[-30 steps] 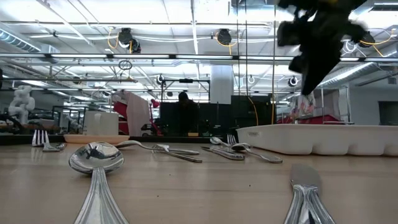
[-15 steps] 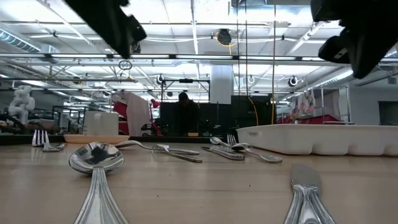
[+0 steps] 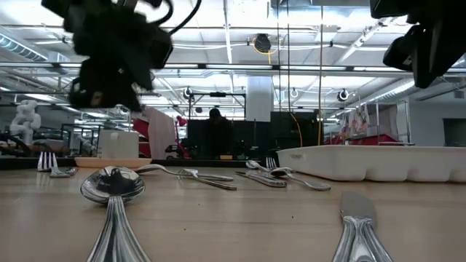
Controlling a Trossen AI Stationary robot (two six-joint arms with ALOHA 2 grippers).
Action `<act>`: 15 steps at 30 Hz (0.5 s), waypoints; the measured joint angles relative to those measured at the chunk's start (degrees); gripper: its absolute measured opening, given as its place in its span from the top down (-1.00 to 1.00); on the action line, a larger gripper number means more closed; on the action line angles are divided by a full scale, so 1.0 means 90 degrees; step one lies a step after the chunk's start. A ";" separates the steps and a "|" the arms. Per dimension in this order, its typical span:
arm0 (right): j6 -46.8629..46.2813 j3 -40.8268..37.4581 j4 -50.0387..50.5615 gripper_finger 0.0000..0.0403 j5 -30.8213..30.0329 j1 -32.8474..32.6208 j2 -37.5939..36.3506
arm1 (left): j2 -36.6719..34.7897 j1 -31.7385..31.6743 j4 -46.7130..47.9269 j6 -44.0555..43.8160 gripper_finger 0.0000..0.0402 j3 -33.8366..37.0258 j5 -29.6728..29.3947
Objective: Sort silverware
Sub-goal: Put the silver spoon into the silverware rack
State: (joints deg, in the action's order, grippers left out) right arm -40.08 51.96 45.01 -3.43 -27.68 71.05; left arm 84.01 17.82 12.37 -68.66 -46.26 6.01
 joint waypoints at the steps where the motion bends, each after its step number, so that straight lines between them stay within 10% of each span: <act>1: -0.0037 0.0000 0.0005 0.38 -0.0021 -0.0034 0.0000 | 0.0002 0.0007 0.0025 -0.0191 0.32 0.0066 0.0017; 15: -0.0310 0.0000 0.0000 0.25 -0.0477 -0.0354 0.0000 | 0.0377 0.0120 -0.0150 -0.0489 0.08 0.0170 0.0217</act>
State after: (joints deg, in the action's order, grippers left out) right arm -42.87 51.96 45.01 -7.73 -30.87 71.05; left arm 87.41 18.90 11.03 -73.07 -44.73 7.96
